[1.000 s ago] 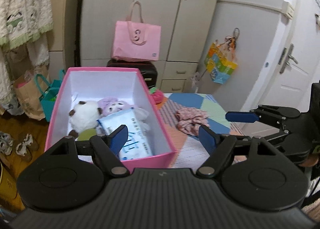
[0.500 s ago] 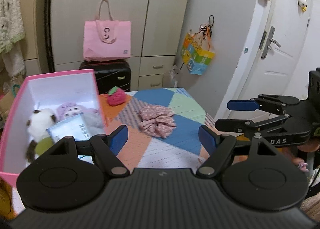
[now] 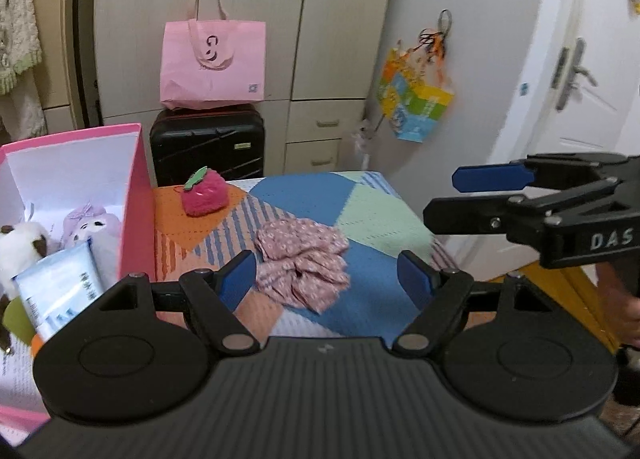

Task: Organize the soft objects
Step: 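Move the left gripper to the floral scrunchie while the right gripper approaches the strawberry plush, then close the left gripper on the floral scrunchie while the right gripper grasps the pink strawberry plush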

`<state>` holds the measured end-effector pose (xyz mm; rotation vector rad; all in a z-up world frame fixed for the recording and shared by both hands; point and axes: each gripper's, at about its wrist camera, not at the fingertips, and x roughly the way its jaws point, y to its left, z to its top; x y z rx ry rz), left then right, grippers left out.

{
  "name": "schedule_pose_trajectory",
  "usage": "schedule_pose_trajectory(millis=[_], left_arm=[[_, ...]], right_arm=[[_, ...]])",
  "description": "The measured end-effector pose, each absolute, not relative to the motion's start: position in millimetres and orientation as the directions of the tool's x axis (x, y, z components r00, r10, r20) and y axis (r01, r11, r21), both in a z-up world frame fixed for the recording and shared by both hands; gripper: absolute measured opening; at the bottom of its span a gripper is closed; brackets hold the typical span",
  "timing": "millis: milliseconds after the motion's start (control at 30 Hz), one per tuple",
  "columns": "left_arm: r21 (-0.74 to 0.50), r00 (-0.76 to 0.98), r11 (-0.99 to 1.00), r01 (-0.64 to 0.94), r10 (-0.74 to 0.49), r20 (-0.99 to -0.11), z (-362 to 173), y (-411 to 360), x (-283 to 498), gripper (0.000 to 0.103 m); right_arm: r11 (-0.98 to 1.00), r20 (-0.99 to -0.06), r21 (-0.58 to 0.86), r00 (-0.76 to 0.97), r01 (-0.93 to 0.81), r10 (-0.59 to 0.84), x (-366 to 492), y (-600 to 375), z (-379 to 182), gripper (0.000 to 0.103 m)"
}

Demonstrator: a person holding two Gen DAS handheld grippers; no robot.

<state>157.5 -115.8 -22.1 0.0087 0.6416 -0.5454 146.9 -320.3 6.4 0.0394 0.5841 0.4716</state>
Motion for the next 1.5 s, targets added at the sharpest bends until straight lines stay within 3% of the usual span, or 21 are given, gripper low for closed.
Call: schedule_pose_trajectory(millis=[367, 633, 833, 900, 967, 1067, 1133, 1200, 1400, 1500], left_arm=[[-0.235, 0.657, 0.900, 0.368, -0.430, -0.619, -77.6, -140.1, 219.6, 0.081], [-0.087, 0.715, 0.928, 0.362, -0.336, -0.613, -101.5, -156.8, 233.5, 0.082], [-0.174, 0.659, 0.914, 0.366, -0.387, -0.645, -112.1, -156.0, 245.3, 0.082], [-0.149, 0.663, 0.919, 0.365, -0.369, -0.651, -114.4, -157.5, 245.6, 0.077], [-0.133, 0.663, 0.918, 0.374, -0.365, -0.653, -113.5, -158.4, 243.9, 0.053], [-0.112, 0.667, 0.922, 0.371, -0.348, -0.659, -113.8, -156.2, 241.3, 0.035], [-0.111, 0.668, 0.922, 0.371, -0.348, -0.658, -113.8, -154.3, 240.5, 0.028], [-0.119, 0.668, 0.922, 0.369, -0.352, -0.655, -113.3, -151.6, 238.3, 0.025], [-0.138, 0.667, 0.921, 0.363, -0.361, -0.651, -112.1, -146.9, 235.9, 0.024], [-0.128, 0.666, 0.922, 0.366, -0.356, -0.656, -111.1, -147.9, 234.6, 0.022]], right_arm=[[0.775, -0.561, 0.178, 0.584, -0.606, 0.586, 250.5, -313.9, -18.2, 0.070], [0.680, -0.594, 0.035, 0.532, -0.732, 0.604, 296.4, -281.3, -42.5, 0.070], [0.598, -0.620, 0.000, 0.469, -0.801, 0.629, 327.1, -256.9, -51.5, 0.070], [0.585, -0.630, 0.003, 0.453, -0.811, 0.631, 336.9, -250.7, -56.4, 0.070], [0.579, -0.642, 0.003, 0.442, -0.816, 0.626, 347.9, -243.4, -63.0, 0.071], [0.596, -0.656, -0.009, 0.455, -0.803, 0.603, 363.3, -235.5, -72.9, 0.075], [0.598, -0.670, -0.002, 0.445, -0.802, 0.594, 373.0, -231.1, -80.6, 0.079], [0.602, -0.675, 0.010, 0.439, -0.799, 0.594, 380.7, -229.2, -87.1, 0.084], [0.597, -0.674, 0.055, 0.411, -0.800, 0.613, 392.3, -221.5, -100.5, 0.084], [0.606, -0.665, 0.046, 0.428, -0.794, 0.612, 392.1, -218.7, -104.1, 0.079]])
